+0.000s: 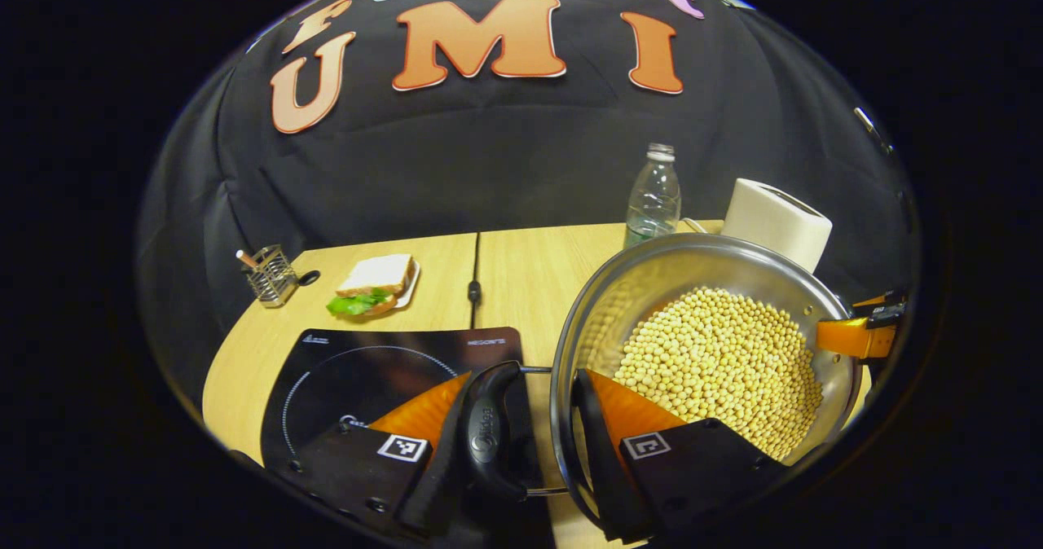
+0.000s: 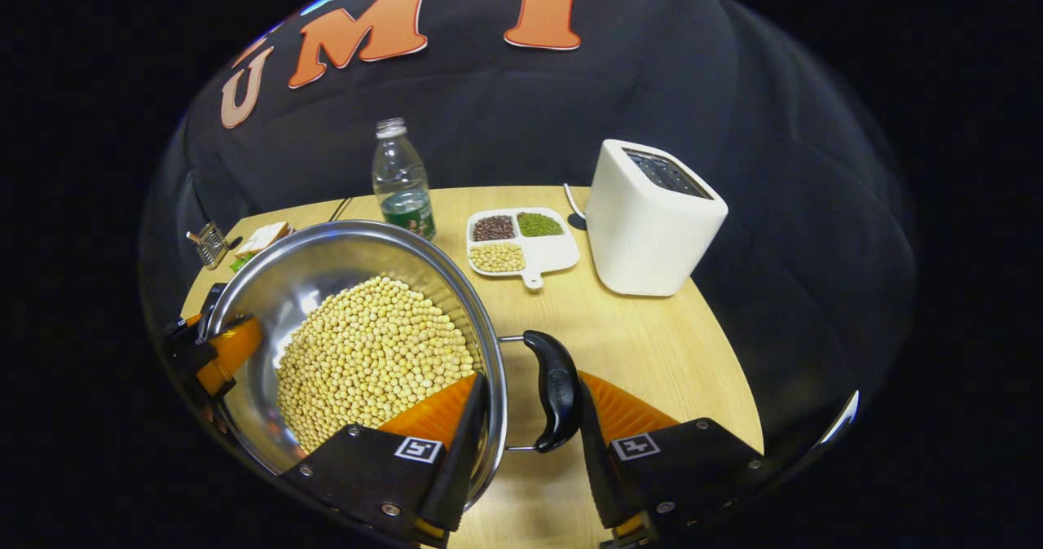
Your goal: First push the handle of the pot to place it horizontally, then grasp the pot with both hands and set it on the induction cooktop.
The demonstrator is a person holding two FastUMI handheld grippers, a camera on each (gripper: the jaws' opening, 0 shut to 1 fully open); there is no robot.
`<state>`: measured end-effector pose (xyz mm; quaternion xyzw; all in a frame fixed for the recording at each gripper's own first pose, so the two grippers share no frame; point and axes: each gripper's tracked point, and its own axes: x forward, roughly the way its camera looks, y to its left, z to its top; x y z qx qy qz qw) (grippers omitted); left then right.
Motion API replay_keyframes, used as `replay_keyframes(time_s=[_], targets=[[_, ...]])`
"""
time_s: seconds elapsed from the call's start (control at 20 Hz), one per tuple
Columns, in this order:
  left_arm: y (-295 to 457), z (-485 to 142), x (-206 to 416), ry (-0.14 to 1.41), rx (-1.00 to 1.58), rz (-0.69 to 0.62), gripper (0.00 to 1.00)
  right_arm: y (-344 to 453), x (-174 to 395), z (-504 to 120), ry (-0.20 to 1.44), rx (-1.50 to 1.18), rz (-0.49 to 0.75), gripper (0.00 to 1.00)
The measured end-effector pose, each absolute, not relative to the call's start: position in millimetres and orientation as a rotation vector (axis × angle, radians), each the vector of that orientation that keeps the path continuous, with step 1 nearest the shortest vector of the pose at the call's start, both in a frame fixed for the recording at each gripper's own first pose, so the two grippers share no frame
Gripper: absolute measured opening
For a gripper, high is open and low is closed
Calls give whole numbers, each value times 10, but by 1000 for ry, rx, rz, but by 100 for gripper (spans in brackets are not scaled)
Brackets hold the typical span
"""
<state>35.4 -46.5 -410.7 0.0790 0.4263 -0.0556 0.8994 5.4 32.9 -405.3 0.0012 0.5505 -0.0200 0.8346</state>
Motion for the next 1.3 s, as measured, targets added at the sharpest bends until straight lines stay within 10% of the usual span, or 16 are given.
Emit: replay_keyframes(time_s=[1.3], targets=[[1870,-2991,174,822,195,150,72,1611,456,-4263,1073,7,229,61]])
